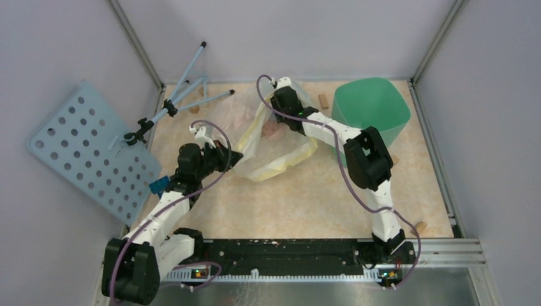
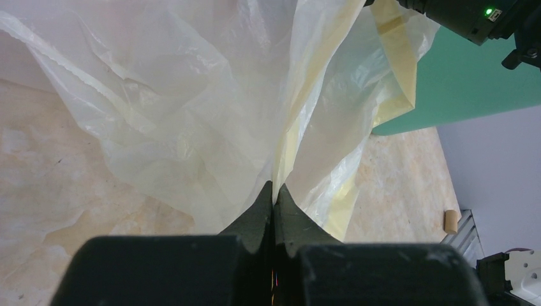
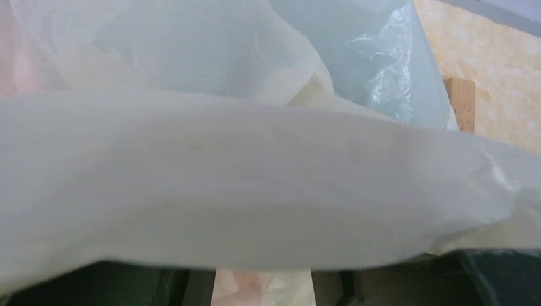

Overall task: Put the trash bags into the trash bin
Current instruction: Pick up the trash bag.

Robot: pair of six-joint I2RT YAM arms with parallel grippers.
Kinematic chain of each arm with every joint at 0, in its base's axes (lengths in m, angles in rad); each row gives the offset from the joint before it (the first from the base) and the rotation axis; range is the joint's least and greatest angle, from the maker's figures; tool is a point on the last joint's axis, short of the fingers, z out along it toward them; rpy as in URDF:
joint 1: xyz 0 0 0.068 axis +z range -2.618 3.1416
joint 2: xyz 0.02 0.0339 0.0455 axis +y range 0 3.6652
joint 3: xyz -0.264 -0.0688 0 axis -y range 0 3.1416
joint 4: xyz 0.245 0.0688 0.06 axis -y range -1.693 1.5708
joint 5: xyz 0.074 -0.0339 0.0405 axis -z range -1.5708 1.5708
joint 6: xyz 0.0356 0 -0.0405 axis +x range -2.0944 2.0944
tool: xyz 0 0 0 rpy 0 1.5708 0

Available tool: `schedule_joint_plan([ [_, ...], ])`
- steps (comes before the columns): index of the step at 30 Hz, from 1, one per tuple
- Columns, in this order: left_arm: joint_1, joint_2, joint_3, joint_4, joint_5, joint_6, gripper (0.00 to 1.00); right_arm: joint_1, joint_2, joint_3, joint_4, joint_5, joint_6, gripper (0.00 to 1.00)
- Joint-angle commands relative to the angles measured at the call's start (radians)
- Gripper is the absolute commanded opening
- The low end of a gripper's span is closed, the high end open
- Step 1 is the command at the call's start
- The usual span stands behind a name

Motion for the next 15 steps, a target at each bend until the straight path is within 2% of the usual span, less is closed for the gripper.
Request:
schedule_joint_plan([
  [1, -0.005, 0.010, 0.015, 0.059, 0.014, 0.000, 0.00, 0.001, 0.046, 0.076, 0.056, 0.079, 0.045, 0.51],
  [7, -0.005, 0.018, 0.011, 0.066, 0.015, 0.002, 0.00, -0.002, 0.149, 0.159, 0.032, 0.177, 0.017, 0.58],
  [9, -0.005, 0.018, 0.011, 0.065, 0.013, 0.003, 0.00, -0.006, 0.162, 0.158, 0.048, 0.202, 0.011, 0.54],
  [12, -0.005, 0.018, 0.014, 0.062, 0.010, 0.005, 0.00, -0.009, 0.155, 0.139, 0.070, 0.222, -0.004, 0.24],
  [15, -0.005, 0.019, 0.022, 0.053, 0.008, 0.006, 0.00, -0.008, 0.101, 0.076, 0.108, 0.192, -0.027, 0.00],
])
